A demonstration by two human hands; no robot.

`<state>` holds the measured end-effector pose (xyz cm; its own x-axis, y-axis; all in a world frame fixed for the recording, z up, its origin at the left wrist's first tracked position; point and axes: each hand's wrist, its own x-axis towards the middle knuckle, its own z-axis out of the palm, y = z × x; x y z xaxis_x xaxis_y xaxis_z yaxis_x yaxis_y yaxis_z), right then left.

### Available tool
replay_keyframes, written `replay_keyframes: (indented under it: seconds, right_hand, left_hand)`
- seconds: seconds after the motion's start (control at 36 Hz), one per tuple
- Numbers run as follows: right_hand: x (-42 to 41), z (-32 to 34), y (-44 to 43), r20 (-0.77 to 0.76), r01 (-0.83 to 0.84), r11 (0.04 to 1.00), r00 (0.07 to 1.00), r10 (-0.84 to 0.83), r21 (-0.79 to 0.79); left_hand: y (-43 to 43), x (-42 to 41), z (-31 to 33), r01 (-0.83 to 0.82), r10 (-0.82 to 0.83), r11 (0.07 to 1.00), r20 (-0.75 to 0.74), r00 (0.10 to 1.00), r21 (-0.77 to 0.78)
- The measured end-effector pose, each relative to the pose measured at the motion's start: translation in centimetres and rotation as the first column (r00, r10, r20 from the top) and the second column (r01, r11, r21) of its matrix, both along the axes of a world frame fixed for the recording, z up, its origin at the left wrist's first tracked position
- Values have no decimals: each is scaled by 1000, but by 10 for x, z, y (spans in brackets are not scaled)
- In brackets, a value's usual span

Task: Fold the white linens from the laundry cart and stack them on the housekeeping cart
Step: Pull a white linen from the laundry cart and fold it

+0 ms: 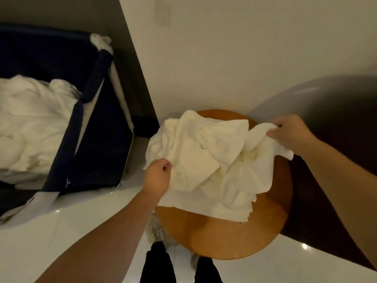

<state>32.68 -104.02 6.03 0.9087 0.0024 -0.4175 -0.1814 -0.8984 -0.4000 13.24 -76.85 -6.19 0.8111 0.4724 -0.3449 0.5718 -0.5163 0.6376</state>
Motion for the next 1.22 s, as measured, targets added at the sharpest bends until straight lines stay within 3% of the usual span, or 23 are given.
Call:
replay_keyframes:
  seconds: [0.11, 0.19, 0.28, 0.33, 0.44, 0.58, 0.67, 0.75, 0.86, 0.94, 1.03, 1.11, 1.22]
  right_hand:
    - [2, 40, -5, 102, -35, 997, 994, 41, -69]
    - [4, 84, -13, 180, 3, 998, 984, 7, -55]
    - [10, 128, -28, 229, 14, 994, 973, 11, -108]
    - [12, 158, -36, 242, 53, 993, 970, -26, -109]
    - [8, 212, -41, 268, 139, 990, 953, -143, 33]
    - [0, 270, -45, 358, 173, 950, 896, -262, 260]
    - [-9, 311, -43, 431, 62, 938, 876, -215, 341]
    - [-24, 342, -33, 484, -161, 912, 874, -45, 376]
    - [-41, 352, 4, 533, -378, 882, 826, 185, 280]
    - [-46, 345, 35, 524, -455, 868, 798, 299, 198]
    - [-45, 333, 55, 481, -487, 844, 808, 340, 222]
    - [-46, 324, 66, 477, -496, 833, 810, 342, 244]
    - [-40, 321, 71, 557, -444, 886, 773, 303, 135]
  left_hand:
    - [11, 28, 54, 80, -80, 997, 32, 996, 14]
    - [24, 47, 101, 144, -136, 988, -142, 981, 48]
    - [41, 62, 146, 260, -212, 961, -359, 909, 92]
    - [49, 70, 175, 307, -249, 947, -387, 888, 95]
    - [53, 85, 228, 305, -298, 941, -68, 952, 147]
    - [40, 102, 309, 318, -368, 922, 246, 897, 220]
    - [34, 113, 364, 317, -406, 907, 383, 830, 276]
    - [19, 123, 410, 330, -426, 904, 501, 753, 272]
    - [-11, 129, 446, 434, -500, 862, 583, 640, 264]
    - [-27, 128, 454, 499, -548, 822, 625, 557, 276]
    - [-32, 123, 453, 560, -573, 786, 650, 499, 263]
    - [-26, 119, 448, 574, -568, 783, 653, 501, 241]
    - [-10, 118, 436, 488, -532, 832, 630, 566, 264]
